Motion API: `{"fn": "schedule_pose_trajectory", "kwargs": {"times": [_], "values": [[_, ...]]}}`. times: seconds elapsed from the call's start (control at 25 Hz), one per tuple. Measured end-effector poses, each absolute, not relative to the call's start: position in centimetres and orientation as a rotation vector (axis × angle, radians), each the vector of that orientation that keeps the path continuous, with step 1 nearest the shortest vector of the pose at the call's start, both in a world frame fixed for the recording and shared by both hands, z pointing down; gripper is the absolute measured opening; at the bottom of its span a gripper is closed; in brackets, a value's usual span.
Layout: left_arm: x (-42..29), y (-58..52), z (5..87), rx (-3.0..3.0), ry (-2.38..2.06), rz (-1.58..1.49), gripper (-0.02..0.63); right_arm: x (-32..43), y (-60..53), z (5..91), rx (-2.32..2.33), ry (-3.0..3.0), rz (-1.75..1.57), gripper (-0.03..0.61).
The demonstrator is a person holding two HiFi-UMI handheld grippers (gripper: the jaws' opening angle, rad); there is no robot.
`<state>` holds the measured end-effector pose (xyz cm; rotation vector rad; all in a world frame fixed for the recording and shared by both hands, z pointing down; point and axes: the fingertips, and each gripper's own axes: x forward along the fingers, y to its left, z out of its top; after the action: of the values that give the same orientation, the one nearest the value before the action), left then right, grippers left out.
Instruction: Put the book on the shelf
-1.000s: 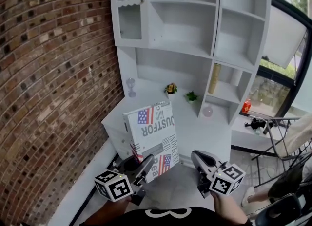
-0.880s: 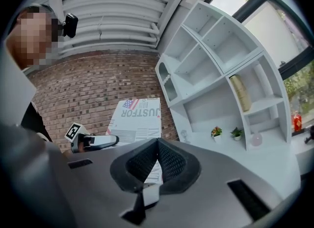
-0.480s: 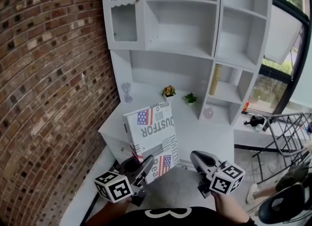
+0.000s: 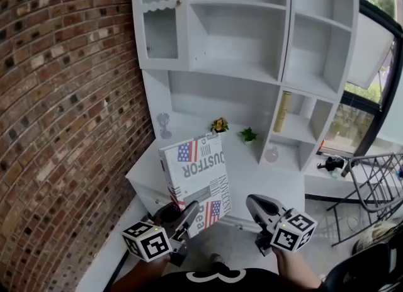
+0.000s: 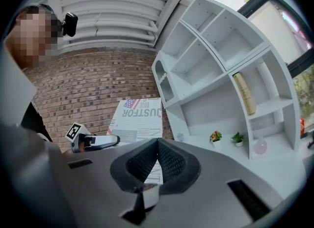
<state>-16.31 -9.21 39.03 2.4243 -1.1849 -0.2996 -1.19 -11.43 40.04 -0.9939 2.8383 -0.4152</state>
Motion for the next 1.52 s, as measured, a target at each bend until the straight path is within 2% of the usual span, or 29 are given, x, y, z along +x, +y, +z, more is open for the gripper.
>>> {"fn": "schedule_pose_trajectory", "kwargs": {"times": [0.44, 0.88, 1.52], "values": [[-15.5, -18.2, 37.8, 2.425, -1.212, -0.289, 0.147, 0.0, -20.5, 39.2, -0.972, 2.805, -0.428, 0.011], [-13.3, -27.3, 31.8, 2.539, -1.277, -0.348, 0.147, 2.2, -29.2, 36.6, -0.922, 2.810, -0.352, 0.011], [-13.6, -33.5, 22.2, 2.725, -1.511, -0.406, 0.147, 2.0, -32.8, 35.3, -0.800, 2.849, -0.269, 0.011]]}}
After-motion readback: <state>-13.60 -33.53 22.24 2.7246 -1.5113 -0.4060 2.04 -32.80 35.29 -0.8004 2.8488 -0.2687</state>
